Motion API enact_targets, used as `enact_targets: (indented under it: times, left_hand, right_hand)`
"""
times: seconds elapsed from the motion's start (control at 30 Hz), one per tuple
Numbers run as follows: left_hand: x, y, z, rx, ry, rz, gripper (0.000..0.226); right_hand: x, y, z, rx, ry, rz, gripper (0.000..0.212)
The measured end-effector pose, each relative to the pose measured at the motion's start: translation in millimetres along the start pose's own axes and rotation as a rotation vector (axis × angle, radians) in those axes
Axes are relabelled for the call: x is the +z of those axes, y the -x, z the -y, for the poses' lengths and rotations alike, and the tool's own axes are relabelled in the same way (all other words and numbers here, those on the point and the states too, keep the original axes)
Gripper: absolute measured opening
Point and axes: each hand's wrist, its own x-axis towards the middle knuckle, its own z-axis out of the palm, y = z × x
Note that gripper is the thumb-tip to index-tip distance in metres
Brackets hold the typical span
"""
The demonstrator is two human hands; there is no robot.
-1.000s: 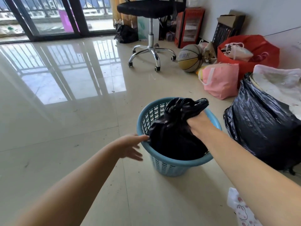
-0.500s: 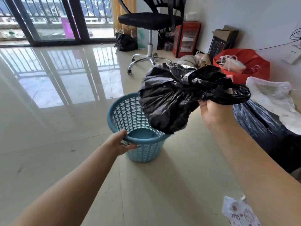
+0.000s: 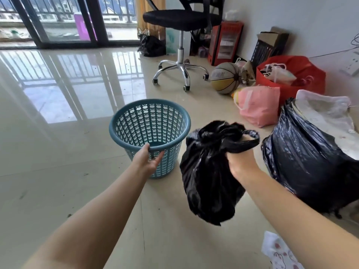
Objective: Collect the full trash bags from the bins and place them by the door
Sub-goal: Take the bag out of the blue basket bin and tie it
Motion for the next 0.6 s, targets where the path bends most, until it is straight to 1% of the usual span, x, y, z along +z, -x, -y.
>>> enact_targets:
  times: [0.03, 0.07, 0.1, 0.13, 0.17, 0.2, 0.23, 0.27, 0.3, 0.33, 0.4, 0.43, 0.47, 0.5, 0.53, 0.57, 0.6]
  left_hand:
    - [-0.5, 2.7, -1.2, 0.008, -0.027, -0.006, 0.029]
    - [0.1, 7.2, -2.8, 0.009, -0.044, -0.001, 0.029]
    - [0.0, 11.1, -3.3, 0.004, -0.084, 0.008, 0.03]
    - [0.7, 17.1, -2.1, -0.014, -0.149, 0.036, 0.034]
    - [1.7, 26.0, 0.0, -0.058, -0.256, 0.108, 0.041]
    - [3.4, 36.9, 2.8, -0.117, -0.416, 0.206, 0.048]
    - [6.1, 46.8, 5.1, -0.169, -0.593, 0.323, 0.053]
    - [10.1, 58.0, 6.0, -0.198, -0.778, 0.447, 0.054]
    - [14.6, 69.4, 7.6, -0.187, -0.97, 0.575, 0.051]
    - [18.5, 80.3, 9.1, -0.148, -1.162, 0.703, 0.048]
    - [23.7, 95.0, 16.3, 0.022, -1.618, 0.901, 0.056]
    - [23.7, 97.7, 22.5, 0.172, -1.865, 0.928, 0.065]
    - [23.0, 96.8, 29.1, 0.355, -2.07, 0.894, 0.068]
    - [22.2, 93.0, 35.1, 0.541, -2.185, 0.833, 0.063]
    - [21.7, 89.8, 39.1, 0.685, -2.195, 0.769, 0.049]
    - [21.1, 87.1, 40.3, 0.792, -2.125, 0.712, 0.034]
    - [21.9, 87.3, 39.0, 0.842, -2.019, 0.66, 0.024]
  right_hand:
    - [2.0, 6.8, -14.2, 0.027, 0.071, 0.026, 0.037]
    - [0.0, 15.0, -27.7, 0.052, 0.04, 0.079, 0.032]
    - [-0.7, 20.6, -39.5, 0.104, -0.026, 0.121, 0.024]
    - [-2.6, 27.3, -48.7, 0.135, -0.035, 0.186, 0.015]
    - [-3.7, 30.7, -58.0, 0.17, -0.018, 0.24, 0.008]
    - [-4.7, 37.0, -63.5, 0.209, 0.058, 0.293, 0.006]
    - [-6.0, 38.6, -74.0, 0.255, 0.108, 0.324, 0.012]
    - [-7.5, 40.9, -76.4, 0.291, 0.163, 0.342, 0.019]
    - [-7.8, 39.6, -78.7, 0.325, 0.206, 0.341, 0.026]
    - [-8.0, 37.8, -74.2, 0.344, 0.246, 0.354, 0.028]
    - [-6.5, 30.7, -63.4, 0.352, 0.273, 0.37, 0.021]
    - [-6.1, 26.6, -59.3, 0.339, 0.272, 0.378, 0.022]
    - [-5.8, 23.4, -55.2, 0.329, 0.266, 0.379, 0.03]
    - [-4.9, 21.2, -51.8, 0.316, 0.266, 0.383, 0.043]
    - [-4.8, 19.9, -47.8, 0.298, 0.284, 0.403, 0.052]
    - [-5.3, 18.3, -44.6, 0.269, 0.317, 0.439, 0.054]
    - [-6.2, 17.8, -38.5, 0.238, 0.365, 0.489, 0.052]
